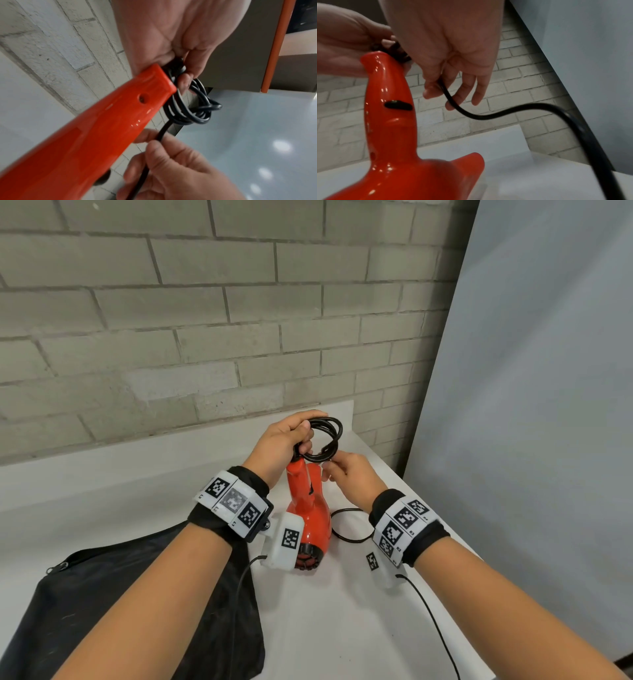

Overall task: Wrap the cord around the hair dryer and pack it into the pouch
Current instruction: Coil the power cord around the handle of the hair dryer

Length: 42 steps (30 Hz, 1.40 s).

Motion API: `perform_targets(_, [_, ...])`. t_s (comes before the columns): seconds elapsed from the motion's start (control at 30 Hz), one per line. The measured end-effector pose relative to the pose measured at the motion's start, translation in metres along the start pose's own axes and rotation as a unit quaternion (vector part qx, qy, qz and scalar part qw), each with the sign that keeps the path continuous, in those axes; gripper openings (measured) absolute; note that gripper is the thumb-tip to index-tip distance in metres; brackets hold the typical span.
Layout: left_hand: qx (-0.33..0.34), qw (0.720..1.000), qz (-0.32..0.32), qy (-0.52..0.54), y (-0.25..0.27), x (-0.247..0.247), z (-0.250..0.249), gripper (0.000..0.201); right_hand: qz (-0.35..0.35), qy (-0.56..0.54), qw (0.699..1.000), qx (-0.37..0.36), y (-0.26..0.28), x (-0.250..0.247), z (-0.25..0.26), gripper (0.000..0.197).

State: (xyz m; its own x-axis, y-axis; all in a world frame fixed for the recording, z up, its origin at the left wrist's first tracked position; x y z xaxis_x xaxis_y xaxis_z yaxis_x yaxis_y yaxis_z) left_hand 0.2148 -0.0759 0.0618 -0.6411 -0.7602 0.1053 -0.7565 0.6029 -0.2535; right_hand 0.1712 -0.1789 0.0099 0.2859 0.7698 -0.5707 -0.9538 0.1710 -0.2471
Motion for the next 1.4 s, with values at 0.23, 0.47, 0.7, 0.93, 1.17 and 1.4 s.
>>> perform_targets(0.23, [-0.016, 1.0, 0.02, -0.003, 0.0, 0.0, 0.001, 0.035, -0.028, 0.125, 0.991, 0.039, -0.011, -0.02, -0.012, 0.028])
perform_targets(0.47, [-0.025, 0.999, -0.006, 0.027, 0.001, -0.003, 0.0, 0.035, -0.013, -0.052, 0.997, -0.048, -0.001, -0.014, 0.02, 0.029])
perform_targets(0.7, [0.01, 0.999, -0.041, -0.023, 0.007, 0.003, -0.011, 0.013, -0.06, 0.058, 0.996, -0.033, -0.012, -0.041, 0.032, 0.021])
perform_targets(0.93, [0.036, 0.998, -0.038, -0.039, 0.004, 0.008, -0.011, 0.019, -0.133, 0.152, 0.979, -0.041, -0.02, -0.061, 0.065, 0.022])
perform_targets(1.17, [0.042, 0.997, -0.05, -0.05, 0.005, 0.001, -0.013, 0.021, -0.218, 0.195, 0.954, -0.066, -0.007, -0.084, 0.084, 0.023])
perform_targets(1.4, [0.053, 0.995, -0.047, -0.066, 0.005, 0.001, -0.012, 0.023, -0.191, 0.201, 0.959, -0.065, 0.002, -0.074, 0.091, 0.016])
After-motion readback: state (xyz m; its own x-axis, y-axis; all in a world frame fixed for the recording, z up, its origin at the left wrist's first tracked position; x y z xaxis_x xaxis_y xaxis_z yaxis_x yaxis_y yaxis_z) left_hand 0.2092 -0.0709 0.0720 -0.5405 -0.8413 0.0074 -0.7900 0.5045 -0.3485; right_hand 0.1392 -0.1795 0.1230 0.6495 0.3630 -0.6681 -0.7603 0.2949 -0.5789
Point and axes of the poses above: each hand's wrist, its own y-axis away from the middle knuckle, its own x-axis out of the palm, z = x × y, the point moved 7 cm from there along -y, towards the middle knuckle, and after that the axes turned 4 degrees about y, right-handed, at the moved point
